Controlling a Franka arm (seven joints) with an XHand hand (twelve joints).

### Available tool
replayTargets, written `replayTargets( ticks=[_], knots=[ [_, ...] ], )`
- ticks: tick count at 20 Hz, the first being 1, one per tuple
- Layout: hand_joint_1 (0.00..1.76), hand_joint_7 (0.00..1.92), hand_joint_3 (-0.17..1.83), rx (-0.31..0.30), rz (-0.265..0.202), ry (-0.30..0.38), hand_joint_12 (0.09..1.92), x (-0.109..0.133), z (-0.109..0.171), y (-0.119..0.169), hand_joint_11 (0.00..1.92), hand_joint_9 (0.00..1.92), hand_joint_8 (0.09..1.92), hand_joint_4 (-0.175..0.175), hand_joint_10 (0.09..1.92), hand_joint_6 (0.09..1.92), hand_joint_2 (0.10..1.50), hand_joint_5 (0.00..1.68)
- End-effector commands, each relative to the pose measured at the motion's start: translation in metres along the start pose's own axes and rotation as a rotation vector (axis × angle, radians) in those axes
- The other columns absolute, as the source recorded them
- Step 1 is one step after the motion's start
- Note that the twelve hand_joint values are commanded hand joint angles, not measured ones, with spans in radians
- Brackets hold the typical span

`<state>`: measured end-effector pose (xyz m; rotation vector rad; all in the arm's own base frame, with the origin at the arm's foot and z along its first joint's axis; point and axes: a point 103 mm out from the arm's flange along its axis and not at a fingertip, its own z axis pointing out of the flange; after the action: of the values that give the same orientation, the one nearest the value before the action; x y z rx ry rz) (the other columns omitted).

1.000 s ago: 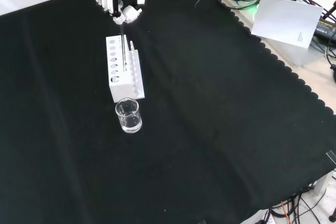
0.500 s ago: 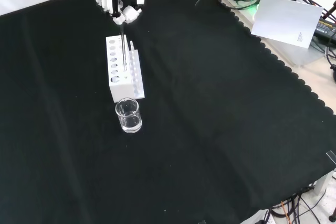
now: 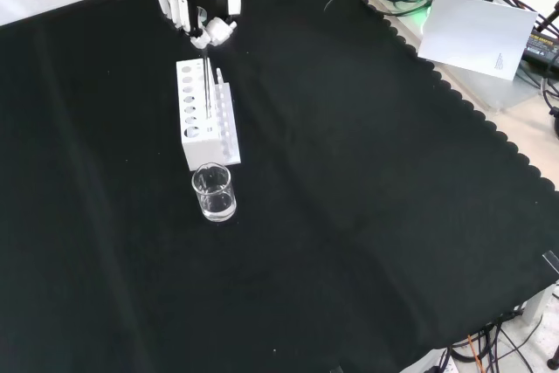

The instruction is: Put the glass rod back on the white test tube rack.

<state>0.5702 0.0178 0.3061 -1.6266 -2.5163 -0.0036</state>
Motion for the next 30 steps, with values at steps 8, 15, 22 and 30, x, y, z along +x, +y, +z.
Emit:
replayTargets(
  ticks=[8,15,22,30],
  knots=[
    [1.33,1.31,0.98,0.046,0.005,-0.021,0.99,-0.001,0.019,0.012,1.51,1.77,1.04,-0.175,0.64,0.53,0.49,1.30],
    [1.33,1.31,0.98,0.071,0.012,-0.034,0.98,-0.003,0.025,0.022,1.51,1.77,1.03,-0.175,0.64,0.53,0.49,1.30],
    [1.33,1.31,0.98,0.087,0.033,-0.036,0.98,-0.009,0.031,0.027,1.51,1.77,1.03,-0.175,0.64,0.53,0.49,1.30],
    [1.33,1.33,0.95,0.069,0.027,-0.015,0.96,-0.014,0.026,0.024,1.52,1.77,0.98,-0.175,0.64,0.55,0.50,1.28]
  ],
)
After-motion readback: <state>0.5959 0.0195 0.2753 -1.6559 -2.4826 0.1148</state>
